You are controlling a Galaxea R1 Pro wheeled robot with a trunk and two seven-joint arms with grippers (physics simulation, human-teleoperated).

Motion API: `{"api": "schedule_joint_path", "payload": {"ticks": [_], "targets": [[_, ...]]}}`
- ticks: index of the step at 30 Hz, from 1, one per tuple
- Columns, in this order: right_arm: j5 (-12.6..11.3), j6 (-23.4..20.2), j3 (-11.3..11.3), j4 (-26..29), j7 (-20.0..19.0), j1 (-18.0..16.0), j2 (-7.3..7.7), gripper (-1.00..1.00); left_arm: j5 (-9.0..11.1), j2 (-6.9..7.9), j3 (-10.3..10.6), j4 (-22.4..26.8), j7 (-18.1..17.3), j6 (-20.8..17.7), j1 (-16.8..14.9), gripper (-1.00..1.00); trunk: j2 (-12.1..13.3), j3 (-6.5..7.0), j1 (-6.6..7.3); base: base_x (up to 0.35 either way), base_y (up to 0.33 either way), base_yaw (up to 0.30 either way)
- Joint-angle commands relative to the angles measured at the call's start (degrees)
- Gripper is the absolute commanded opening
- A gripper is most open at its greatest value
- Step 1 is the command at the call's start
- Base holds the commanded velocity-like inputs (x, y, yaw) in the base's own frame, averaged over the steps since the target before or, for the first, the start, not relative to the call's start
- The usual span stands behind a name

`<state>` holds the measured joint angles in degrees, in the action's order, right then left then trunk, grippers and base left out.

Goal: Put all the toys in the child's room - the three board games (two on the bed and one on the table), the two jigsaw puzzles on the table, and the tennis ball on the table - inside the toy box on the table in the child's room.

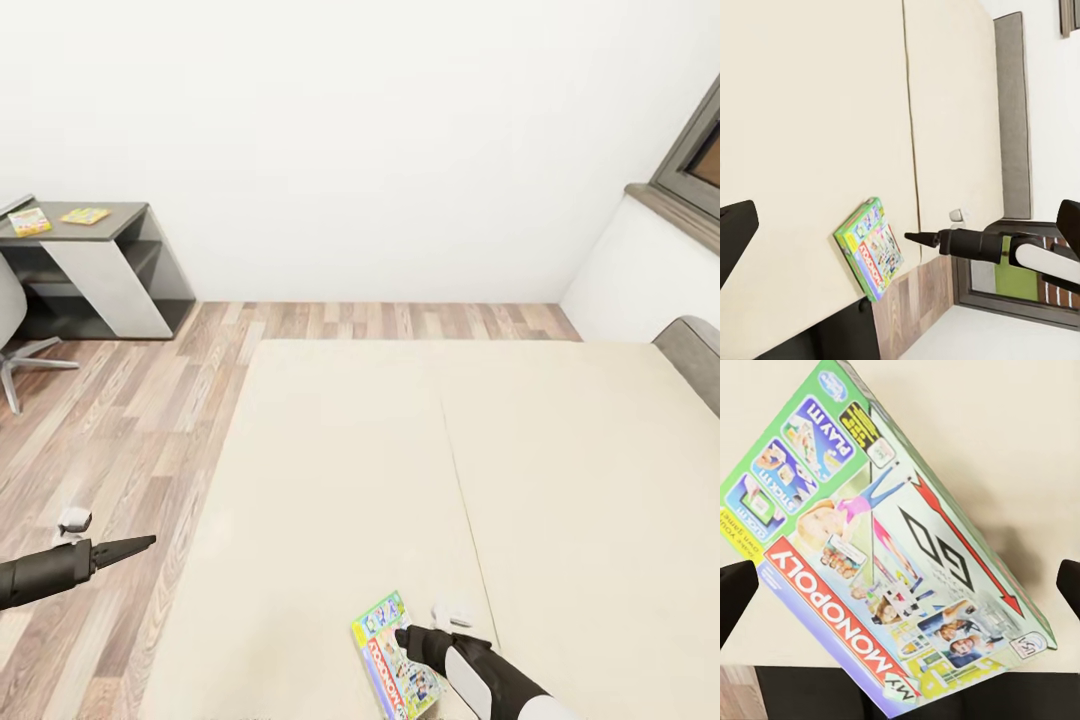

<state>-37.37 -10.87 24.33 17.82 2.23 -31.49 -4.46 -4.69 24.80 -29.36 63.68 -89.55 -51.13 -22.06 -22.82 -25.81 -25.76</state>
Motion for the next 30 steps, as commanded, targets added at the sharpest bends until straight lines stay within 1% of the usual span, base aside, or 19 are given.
{"api": "schedule_joint_path", "payload": {"ticks": [1,17,23,30], "targets": [[-0.35,-0.2,0.35,0.11,0.23,-0.07,0.04,1.0,-0.49,-0.02,-0.08,0.04,-0.45,-0.59,-0.06,1.0,-0.1,-0.18,-0.03,0.0,0.0,0.0],[0.03,-0.47,0.29,0.48,0.23,-1.06,-0.11,1.0,-0.5,-0.02,-0.08,0.04,-0.45,-0.61,-0.06,1.0,-0.1,-1.69,-0.03,0.0,0.0,0.0],[0.43,-2.25,0.34,2.19,0.25,-3.0,0.04,1.0,-0.52,-0.03,-0.08,0.04,-0.45,-0.56,-0.03,1.0,-0.1,-2.25,-0.03,0.0,0.0,0.0],[0.52,-2.93,0.31,2.67,0.29,-4.74,0.43,1.0,-0.54,-0.02,-0.08,0.04,-0.45,-0.57,-0.05,1.0,-0.1,-2.91,-0.03,0.0,0.0,0.0]]}}
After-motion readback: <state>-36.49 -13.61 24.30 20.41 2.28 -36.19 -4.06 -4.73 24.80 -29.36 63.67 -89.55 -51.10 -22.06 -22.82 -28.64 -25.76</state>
